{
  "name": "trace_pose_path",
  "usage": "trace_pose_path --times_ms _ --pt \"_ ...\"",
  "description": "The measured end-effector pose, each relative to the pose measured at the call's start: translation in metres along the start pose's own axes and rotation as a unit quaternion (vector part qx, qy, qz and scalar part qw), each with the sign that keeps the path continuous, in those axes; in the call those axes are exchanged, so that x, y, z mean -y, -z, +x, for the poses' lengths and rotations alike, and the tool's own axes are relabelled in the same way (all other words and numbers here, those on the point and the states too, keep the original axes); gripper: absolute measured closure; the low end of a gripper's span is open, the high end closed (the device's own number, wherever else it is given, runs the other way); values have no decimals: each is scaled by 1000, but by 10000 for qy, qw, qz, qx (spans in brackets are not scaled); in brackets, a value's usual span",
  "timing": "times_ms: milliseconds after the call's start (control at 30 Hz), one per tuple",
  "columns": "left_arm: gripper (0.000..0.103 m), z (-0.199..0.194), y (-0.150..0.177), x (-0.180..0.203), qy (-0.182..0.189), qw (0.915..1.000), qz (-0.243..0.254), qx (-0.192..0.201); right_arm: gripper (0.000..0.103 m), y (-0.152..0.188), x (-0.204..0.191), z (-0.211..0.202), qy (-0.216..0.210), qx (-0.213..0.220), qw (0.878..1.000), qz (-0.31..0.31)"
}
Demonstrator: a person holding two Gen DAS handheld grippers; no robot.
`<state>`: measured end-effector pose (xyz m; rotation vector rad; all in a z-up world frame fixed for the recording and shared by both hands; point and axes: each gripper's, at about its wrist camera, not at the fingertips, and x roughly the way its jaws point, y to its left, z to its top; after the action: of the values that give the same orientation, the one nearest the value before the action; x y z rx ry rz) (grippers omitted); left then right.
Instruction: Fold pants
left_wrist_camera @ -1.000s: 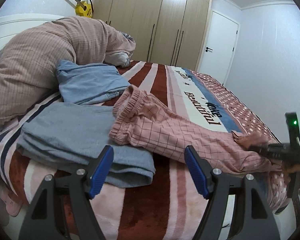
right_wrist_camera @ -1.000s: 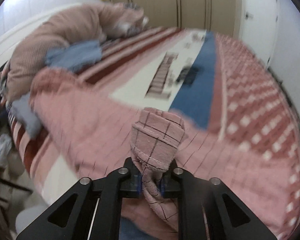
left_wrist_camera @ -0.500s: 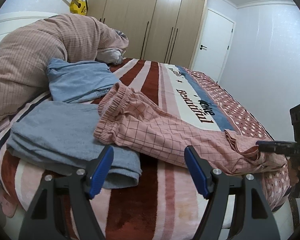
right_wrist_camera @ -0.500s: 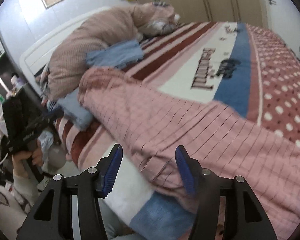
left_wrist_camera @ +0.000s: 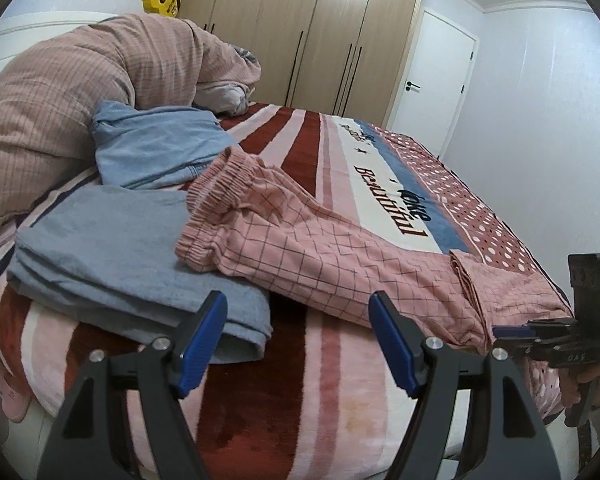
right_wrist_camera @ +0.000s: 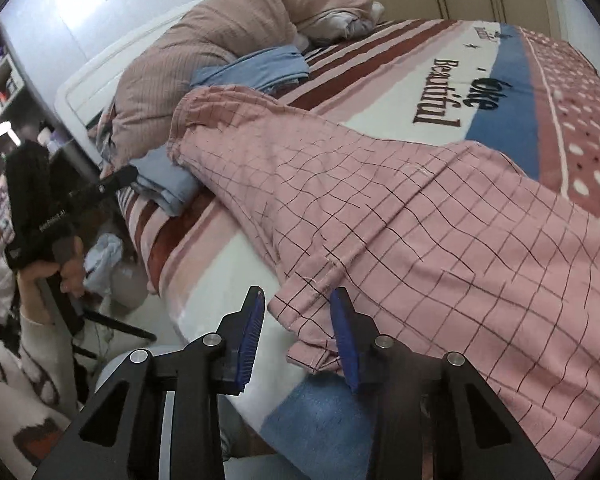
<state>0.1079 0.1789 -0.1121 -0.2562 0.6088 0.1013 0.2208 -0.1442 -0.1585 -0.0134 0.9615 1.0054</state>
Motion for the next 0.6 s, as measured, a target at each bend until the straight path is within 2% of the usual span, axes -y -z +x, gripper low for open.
trace_pose_path --times_ms 133,333,467,533,600 --pt "34 10 2 0 210 9994 -230 -143 72 -3 -7 -22 1 319 9995 -3" --pt "34 31 6 -8 386 9947 -900 -301 67 -2 -2 -67 161 936 9953 200" --pt "34 23 -7 -16 38 9955 -937 145 67 3 1 -81 349 1079 9934 194" --pt "34 21 -19 -20 -74 9960 -863 207 67 5 4 -84 336 1080 9933 229" --pt "34 21 -32 -26 -378 9968 -655 265 67 5 7 -86 377 1096 9930 232"
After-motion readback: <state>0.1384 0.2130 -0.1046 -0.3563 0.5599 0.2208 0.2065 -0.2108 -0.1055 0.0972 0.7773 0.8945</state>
